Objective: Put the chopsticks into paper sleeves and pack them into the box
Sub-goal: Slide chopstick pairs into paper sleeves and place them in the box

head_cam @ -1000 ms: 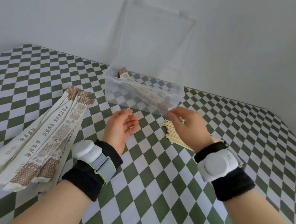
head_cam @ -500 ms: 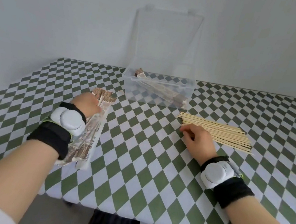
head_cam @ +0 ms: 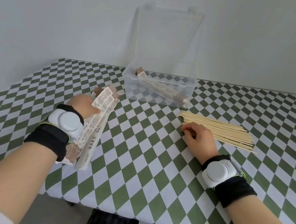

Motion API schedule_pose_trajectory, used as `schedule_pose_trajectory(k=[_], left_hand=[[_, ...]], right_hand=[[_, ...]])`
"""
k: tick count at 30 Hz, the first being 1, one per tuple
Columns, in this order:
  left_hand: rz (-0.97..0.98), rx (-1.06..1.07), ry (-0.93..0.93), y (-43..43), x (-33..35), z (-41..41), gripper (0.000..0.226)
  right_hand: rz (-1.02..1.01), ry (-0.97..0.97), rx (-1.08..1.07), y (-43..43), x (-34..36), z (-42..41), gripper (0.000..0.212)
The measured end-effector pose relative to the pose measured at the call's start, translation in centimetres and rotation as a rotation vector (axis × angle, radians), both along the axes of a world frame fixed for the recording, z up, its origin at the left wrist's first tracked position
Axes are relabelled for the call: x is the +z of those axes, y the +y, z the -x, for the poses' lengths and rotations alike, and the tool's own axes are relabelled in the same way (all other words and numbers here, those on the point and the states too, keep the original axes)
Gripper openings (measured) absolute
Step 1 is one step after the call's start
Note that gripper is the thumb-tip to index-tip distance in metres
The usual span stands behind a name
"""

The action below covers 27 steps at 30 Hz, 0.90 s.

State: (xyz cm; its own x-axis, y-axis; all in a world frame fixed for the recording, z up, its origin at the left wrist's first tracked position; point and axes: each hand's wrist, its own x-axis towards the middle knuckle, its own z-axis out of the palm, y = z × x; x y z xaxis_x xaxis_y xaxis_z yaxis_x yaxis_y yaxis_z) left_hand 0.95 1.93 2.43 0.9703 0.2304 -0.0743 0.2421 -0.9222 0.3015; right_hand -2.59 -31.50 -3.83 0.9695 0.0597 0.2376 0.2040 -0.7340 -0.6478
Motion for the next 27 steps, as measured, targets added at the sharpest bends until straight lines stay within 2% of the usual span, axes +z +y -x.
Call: schedule_pose_trajectory(k=[4,6,9,11,14,16,18,21,24,27], left_hand=[[0.002,0.045,-0.096,0.9,0.7,-0.6,0.035],[0.094,0.043,-0.176,0.7,1.3,-0.5,0.032],[0.559,0.078,-0.328,-0.5,2.7,0.3,0.020],[0.886,0.110,-0.334,-1.7,3.9,0.5,0.019],[1.400,0.143,-0.135,-3.3,4.6,0.1,0.015],[1.610,0.121,0.004,-4.6,4.3,-0.4,0.014],[1.765,0.109,0.020,-6.6,3.0,-1.0,0.011],[1.921,0.194,-0.134,-10.8,0.2,-0.9,0.009],[1.946,0.232,-0.204,-13.9,-2.7,-0.4,0.015],[1.974,0.171,-0.248,-14.7,-4.4,-0.5,0.016]], right_hand=[[-0.015,-0.004,0.000,0.1,0.0,-0.1,0.021],[-0.020,-0.002,0.003,0.1,0.0,-0.1,0.021],[-0.024,0.000,0.006,0.1,0.1,-0.1,0.021],[-0.033,-0.002,0.010,0.1,0.1,-0.1,0.021],[-0.040,-0.003,0.019,0.1,0.1,0.0,0.020],[-0.044,-0.001,0.022,0.1,0.0,-0.1,0.020],[-0.057,-0.006,0.029,0.1,0.0,-0.1,0.019],[-0.109,-0.007,0.061,0.3,0.0,0.2,0.016],[-0.109,0.023,0.142,0.4,0.4,0.5,0.014],[-0.101,0.073,0.213,0.4,0.7,0.6,0.016]])
